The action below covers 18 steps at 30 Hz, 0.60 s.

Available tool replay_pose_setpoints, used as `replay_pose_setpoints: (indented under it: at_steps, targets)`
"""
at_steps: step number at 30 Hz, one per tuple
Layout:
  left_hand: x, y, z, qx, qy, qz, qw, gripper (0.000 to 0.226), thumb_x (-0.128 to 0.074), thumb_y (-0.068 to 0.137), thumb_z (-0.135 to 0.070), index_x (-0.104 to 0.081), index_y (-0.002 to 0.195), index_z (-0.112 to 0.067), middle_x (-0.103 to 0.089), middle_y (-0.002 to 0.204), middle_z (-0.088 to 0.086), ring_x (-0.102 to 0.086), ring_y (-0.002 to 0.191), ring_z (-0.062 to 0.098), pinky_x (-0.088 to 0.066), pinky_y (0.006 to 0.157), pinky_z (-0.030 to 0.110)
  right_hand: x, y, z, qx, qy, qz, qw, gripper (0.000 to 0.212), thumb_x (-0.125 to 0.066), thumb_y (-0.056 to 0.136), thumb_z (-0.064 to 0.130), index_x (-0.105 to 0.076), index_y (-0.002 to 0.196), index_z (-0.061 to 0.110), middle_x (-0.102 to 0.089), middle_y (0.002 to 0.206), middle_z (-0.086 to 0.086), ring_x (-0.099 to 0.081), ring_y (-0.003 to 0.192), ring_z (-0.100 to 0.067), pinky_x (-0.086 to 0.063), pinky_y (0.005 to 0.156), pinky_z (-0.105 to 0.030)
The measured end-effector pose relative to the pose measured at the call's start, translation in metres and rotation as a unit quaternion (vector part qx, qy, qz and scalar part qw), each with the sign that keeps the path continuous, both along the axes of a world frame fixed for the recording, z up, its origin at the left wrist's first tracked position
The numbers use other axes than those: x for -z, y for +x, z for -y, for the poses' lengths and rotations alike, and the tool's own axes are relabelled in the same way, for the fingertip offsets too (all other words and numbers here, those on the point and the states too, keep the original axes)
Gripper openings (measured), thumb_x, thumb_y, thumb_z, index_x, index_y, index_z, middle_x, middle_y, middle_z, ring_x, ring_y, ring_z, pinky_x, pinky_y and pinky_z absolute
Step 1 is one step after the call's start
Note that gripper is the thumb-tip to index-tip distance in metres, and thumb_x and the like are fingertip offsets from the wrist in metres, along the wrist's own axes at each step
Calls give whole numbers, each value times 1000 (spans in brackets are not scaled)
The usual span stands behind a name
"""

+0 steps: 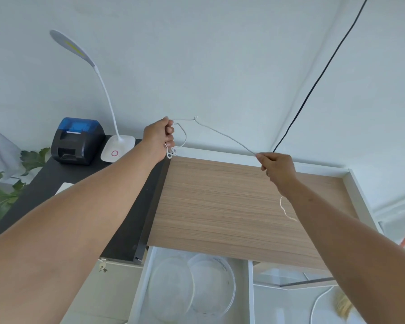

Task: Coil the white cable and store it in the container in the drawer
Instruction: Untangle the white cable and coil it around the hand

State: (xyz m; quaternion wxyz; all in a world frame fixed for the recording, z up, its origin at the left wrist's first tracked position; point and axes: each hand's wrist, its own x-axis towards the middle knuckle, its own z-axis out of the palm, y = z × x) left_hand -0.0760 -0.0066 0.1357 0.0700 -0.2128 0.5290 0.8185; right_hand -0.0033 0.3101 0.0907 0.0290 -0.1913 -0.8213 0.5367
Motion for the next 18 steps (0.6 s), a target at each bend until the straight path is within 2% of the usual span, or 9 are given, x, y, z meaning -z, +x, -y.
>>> replay_pose_setpoints:
  at_steps: [3,7,9,12,15,18]
  targets:
    - [1,5,-12,18,-36,-14,999,26,-49,100,-26,-57,78,-15,-62,54,-2,-35,31,8,-23,34,16,-9,-7,22,-65,178,-22,982,25,-65,85,28,-75,75,8,-63,57,-11,-50,51,-17,-41,48,-22]
    - [1,10,-27,55,-122,-29,991,19,-48,95,-26,-59,85,-14,-72,59,1,-38,37,11,-27,36,19,-24,-10,49,-208,356,37,910,24,-63,84,28,-76,83,8,-74,79,-11,-69,77,-29,-58,64,-38]
    - [1,12,-31,69,-156,-36,985,18,-47,92,-26,-59,85,-14,-74,63,3,-38,38,12,-28,36,20,-28,-12,52,-279,352,59,891,19,-69,84,30,-77,81,13,-75,79,-4,-69,80,-23,-58,68,-36]
    - [3,16,-32,97,-178,-49,978,20,-45,92,-28,-57,89,-12,-78,71,6,-41,36,13,-30,36,19,-33,-13,52,-356,291,79,885,8,-75,83,31,-76,77,26,-67,65,17,-60,66,1,-44,57,-21]
    - [4,21,-34,128,-177,-58,974,24,-41,96,-30,-53,95,-10,-78,75,11,-53,37,16,-36,36,20,-38,-13,54,-397,247,89,879,4,-75,83,35,-76,80,32,-63,55,30,-55,55,16,-37,56,-15]
    - [5,28,-38,177,-200,-62,962,26,-37,98,-33,-48,98,-10,-78,78,15,-67,47,22,-44,39,23,-43,-13,58,-401,187,82,893,9,-76,80,44,-77,78,35,-63,57,24,-54,57,7,-39,60,-16]
